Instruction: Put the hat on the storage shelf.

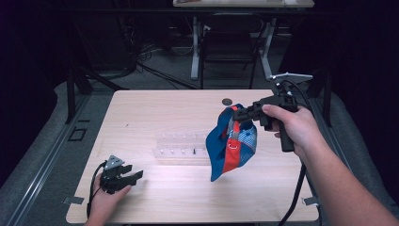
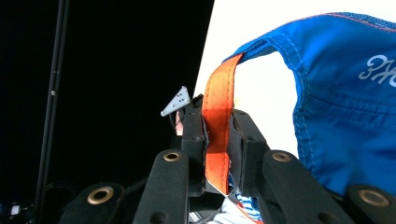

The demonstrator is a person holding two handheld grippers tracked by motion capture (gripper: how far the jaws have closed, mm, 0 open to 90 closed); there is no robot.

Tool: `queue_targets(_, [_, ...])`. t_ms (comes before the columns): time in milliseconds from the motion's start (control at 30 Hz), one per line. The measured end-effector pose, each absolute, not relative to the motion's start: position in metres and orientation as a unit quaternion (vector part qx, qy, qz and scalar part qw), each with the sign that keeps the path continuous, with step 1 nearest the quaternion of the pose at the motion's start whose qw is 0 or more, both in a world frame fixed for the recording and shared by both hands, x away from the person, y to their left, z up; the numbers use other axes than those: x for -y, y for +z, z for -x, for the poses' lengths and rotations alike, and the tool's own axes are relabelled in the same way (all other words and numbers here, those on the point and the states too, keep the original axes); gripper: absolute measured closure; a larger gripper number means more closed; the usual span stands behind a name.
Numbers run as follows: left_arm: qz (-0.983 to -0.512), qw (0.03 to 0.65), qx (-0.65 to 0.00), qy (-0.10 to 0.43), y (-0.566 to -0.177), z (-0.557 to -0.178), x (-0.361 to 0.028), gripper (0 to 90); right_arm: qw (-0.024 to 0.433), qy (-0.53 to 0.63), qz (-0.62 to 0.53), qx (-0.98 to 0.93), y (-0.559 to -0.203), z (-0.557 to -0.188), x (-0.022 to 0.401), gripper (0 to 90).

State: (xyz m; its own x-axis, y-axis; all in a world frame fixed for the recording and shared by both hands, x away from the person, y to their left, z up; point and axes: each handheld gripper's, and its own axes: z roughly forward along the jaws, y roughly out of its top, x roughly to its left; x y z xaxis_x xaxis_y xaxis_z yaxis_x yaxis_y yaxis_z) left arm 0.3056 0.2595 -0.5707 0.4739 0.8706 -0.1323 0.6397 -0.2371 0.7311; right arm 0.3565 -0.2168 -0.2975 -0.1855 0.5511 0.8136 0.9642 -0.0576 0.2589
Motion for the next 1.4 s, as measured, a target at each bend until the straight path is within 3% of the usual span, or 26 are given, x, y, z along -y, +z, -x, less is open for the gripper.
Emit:
queue_targets(733, [-0.772, 0.379, -0.487, 0.153, -0.571, -0.307, -0.258, 42.3, 0.237, -0.459, 0.588, 0.623, -0.282, -0.393, 0.181, 77.6])
queue_targets(1400, [-0.775, 0.379, -0.484, 0.147, -0.571, -0.308, -0.258, 42.3, 0.226, -0.450, 0.617, 0.605, -0.303, -0.428, 0.162, 77.6])
